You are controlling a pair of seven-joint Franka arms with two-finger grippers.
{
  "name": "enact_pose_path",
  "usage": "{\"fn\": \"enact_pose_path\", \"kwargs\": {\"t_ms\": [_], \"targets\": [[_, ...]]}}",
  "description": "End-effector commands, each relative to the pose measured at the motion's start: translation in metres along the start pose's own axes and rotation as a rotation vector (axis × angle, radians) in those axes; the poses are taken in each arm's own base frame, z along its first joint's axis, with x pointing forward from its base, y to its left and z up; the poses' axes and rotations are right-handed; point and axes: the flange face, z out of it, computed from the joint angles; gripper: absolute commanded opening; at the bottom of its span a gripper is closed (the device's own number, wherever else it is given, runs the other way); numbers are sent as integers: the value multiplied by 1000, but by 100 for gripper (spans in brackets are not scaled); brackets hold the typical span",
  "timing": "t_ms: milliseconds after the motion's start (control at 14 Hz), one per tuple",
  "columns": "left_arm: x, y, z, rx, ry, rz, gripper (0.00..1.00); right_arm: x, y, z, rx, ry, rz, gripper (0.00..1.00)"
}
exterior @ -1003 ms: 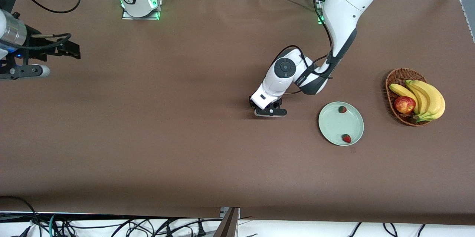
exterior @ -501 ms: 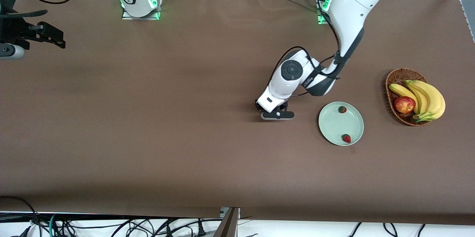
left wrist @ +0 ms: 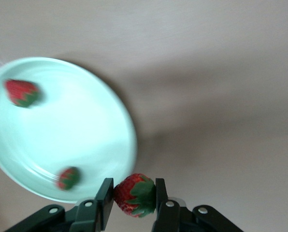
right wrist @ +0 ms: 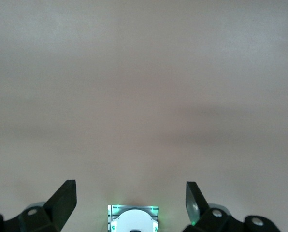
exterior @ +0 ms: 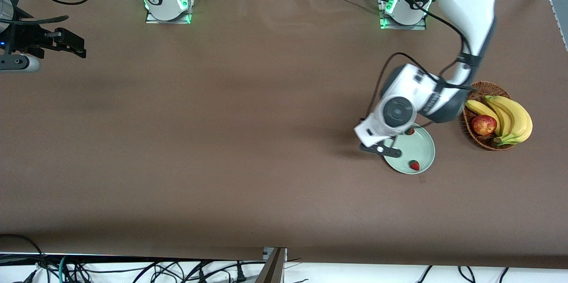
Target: Collect all strawberries into plate
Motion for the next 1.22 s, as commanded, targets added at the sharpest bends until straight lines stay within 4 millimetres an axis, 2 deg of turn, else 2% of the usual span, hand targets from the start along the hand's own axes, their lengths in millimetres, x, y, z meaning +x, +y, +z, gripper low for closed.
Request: {"fn": "enact_pose_path", "kwargs": {"t_ms": [0,72,143,215,287,358,501,645,716,860,1146], "targets": [[4,-53,26,-29,-22,279,3,-6,0,-1,9,8,9,100],[9,-61,35,-38,3,371,3,-4,1,-1,8,6,3,100],[11,-77,37,-44,38,401,12,-3,3,-1,8,5,7,100],[11,-82,42,-62,36,405,20,-2,4,-2,8,6,10,100],[11,-80,43,-67,34,405,54,-2,3,-1,8,6,8,100],[10,-79,44,-68,27,406,100,-1,4,0,8,3,11,100],[9,-79,42,-71,28,403,100,-1,3,0,8,5,14,100],[8,-82,26,-60,41,398,100,0,1,-1,11,12,12,100],[3,-82,2,-39,57,394,100,0,-2,-1,9,14,8,100],[-12,-85,-63,10,68,381,100,1,-1,-1,10,14,8,100],[-65,-106,-191,55,105,302,100,2,0,-1,9,17,13,100]]}}
